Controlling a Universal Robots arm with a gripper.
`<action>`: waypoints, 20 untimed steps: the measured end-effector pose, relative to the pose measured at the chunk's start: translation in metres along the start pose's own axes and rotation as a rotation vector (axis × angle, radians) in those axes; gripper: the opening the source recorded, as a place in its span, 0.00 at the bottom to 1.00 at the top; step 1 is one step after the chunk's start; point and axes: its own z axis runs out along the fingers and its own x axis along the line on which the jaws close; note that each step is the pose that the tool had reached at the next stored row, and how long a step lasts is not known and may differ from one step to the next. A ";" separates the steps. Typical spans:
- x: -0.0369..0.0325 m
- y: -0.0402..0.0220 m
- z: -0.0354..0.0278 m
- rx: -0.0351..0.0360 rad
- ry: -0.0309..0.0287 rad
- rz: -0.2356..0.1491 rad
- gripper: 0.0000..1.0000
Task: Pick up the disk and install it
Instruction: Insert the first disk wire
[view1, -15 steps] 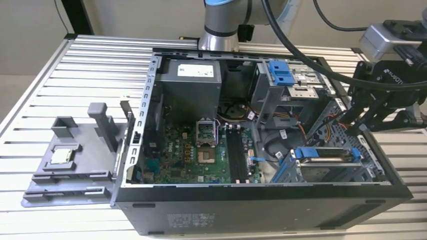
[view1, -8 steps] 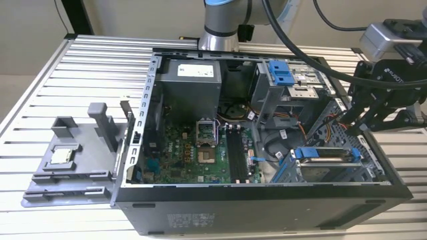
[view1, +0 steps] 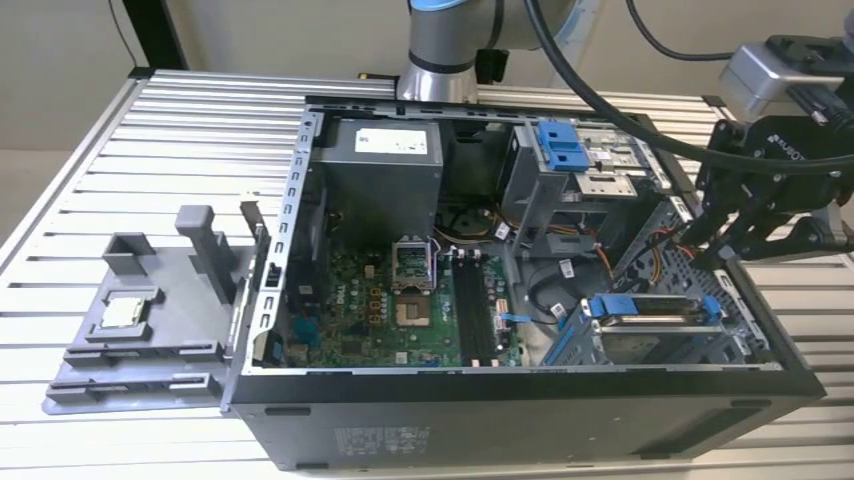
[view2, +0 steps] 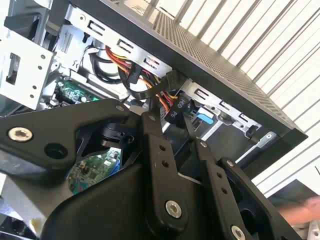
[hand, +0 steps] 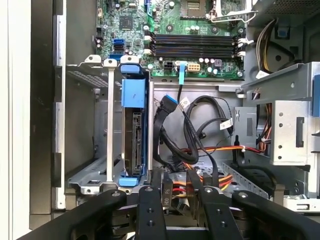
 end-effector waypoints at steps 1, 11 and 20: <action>-0.0004 0.0000 -0.0001 0.0000 0.0005 0.000 1.00; -0.0020 0.0000 -0.0005 0.0000 0.0018 0.000 0.00; -0.0021 0.0001 -0.0007 0.0000 0.0022 0.000 0.00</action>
